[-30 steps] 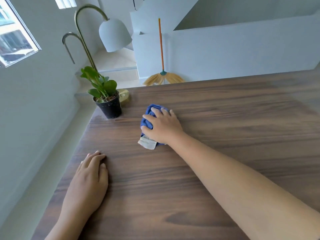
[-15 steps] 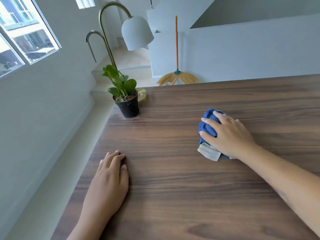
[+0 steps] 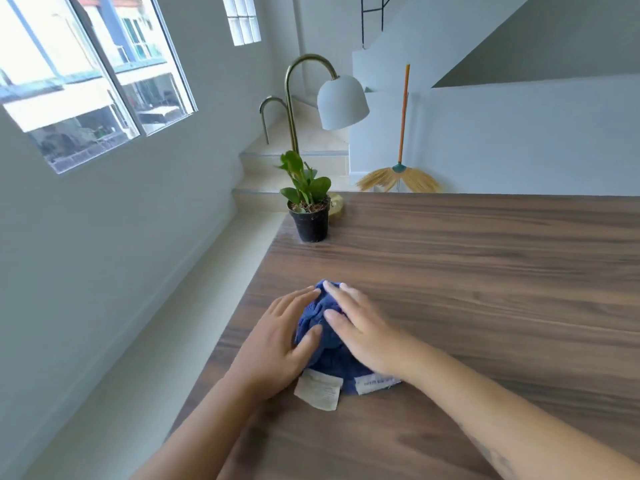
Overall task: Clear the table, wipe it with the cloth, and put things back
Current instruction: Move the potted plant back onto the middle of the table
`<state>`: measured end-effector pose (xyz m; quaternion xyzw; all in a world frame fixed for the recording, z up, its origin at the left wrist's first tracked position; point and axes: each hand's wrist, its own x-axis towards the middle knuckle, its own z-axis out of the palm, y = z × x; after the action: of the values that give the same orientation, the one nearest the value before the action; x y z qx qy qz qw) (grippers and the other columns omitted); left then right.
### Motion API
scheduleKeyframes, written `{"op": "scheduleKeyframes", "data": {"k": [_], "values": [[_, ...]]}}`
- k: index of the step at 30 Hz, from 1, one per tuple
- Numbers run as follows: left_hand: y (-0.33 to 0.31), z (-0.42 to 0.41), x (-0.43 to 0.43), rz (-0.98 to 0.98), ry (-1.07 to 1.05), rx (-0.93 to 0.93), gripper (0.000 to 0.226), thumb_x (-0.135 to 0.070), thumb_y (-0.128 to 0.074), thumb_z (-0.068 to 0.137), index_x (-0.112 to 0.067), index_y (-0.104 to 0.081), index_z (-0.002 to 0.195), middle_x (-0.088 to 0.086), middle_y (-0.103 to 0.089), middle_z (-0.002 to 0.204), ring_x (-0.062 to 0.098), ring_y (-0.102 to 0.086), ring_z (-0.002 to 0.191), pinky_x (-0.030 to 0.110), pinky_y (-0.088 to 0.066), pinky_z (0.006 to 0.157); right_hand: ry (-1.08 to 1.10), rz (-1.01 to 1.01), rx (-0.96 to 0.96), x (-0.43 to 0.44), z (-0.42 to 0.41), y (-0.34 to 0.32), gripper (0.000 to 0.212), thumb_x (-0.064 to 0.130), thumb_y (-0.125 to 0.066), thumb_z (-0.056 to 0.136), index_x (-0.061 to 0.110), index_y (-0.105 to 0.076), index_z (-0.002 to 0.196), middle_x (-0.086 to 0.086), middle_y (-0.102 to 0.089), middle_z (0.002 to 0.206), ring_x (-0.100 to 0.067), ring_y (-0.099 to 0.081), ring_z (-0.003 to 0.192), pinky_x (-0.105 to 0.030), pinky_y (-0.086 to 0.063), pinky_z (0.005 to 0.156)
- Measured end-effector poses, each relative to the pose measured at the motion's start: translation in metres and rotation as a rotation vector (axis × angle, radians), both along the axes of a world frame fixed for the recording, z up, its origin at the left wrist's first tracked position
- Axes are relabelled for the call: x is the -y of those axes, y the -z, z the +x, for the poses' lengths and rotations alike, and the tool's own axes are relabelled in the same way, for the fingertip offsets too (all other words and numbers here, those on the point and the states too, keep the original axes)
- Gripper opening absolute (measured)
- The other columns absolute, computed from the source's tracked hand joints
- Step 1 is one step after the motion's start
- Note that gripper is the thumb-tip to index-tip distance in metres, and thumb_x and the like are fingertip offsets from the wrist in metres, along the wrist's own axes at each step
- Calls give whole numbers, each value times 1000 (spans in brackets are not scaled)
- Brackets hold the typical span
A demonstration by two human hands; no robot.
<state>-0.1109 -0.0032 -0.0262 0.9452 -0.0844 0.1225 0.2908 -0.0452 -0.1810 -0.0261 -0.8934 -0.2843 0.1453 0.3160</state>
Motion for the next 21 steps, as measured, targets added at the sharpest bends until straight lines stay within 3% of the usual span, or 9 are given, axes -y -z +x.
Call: {"op": "scheduleKeyframes", "data": {"k": [1,4,6,9,12,14,17,19,21], "values": [[1,2,0,38,5,-51,61,-59,-43,87,-33,-39,142,-20,-32,149,0,-20,140,29,-23,115,27,44,-32,16,8,-2,61,52,-34,98,35,-12,152,8,-13,159,-12,-7,147,-34,-12,117],[6,5,-3,270,2,-176,88,-88,-35,69,-44,-31,144,-24,-26,152,6,-11,144,34,-14,118,-32,-226,91,48,19,3,67,56,-38,95,34,-11,153,18,-9,159,-12,5,148,-38,-1,120],[8,3,-5,349,-6,-153,88,-87,-37,68,-43,-32,144,-22,-32,150,9,-20,142,32,-15,117,-77,-288,157,44,11,10,62,53,-30,98,33,-8,153,19,-6,159,-12,10,147,-40,6,119],[9,-2,-23,358,-46,-75,74,-73,-44,74,-41,-39,141,-22,-39,146,6,-30,135,22,-16,112,-65,-217,216,13,-4,13,58,49,-28,100,30,-13,153,19,-11,159,-10,9,147,-42,7,119],[4,-13,-52,262,-65,-125,68,-67,-54,72,-44,-44,135,-31,-40,137,1,-31,132,30,-27,112,-64,-182,237,-22,-15,9,58,48,-29,100,26,-17,152,14,-16,159,-14,5,148,-43,5,119],[-5,-17,-68,200,-49,-199,63,-65,-60,70,-48,-47,130,-40,-38,127,-1,-30,128,35,-27,111,-83,-167,262,-37,-18,8,59,50,-33,99,24,-24,151,10,-25,157,-16,-8,148,-41,-4,120],[-28,3,-76,2,-125,-301,57,-75,-58,68,-47,-55,117,-39,-44,112,-2,-37,116,31,-28,104,-11,28,189,-35,9,-7,59,53,-45,94,30,-34,146,8,-47,142,-15,-43,131,-37,-36,107],[-42,35,-74,-97,-189,-146,51,-72,-56,74,-40,-58,114,-27,-58,108,1,-50,110,31,-37,97,116,151,187,-31,46,-22,53,43,-52,94,31,-37,144,3,-52,134,-17,-51,122,-32,-43,95],[-45,73,-69,-155,-261,-51,36,-50,-61,86,-34,-56,118,-15,-63,110,9,-56,108,31,-43,92,206,165,258,-33,83,-38,47,32,-54,96,28,-43,141,-3,-54,133,-21,-52,119,-34,-44,92]]}}
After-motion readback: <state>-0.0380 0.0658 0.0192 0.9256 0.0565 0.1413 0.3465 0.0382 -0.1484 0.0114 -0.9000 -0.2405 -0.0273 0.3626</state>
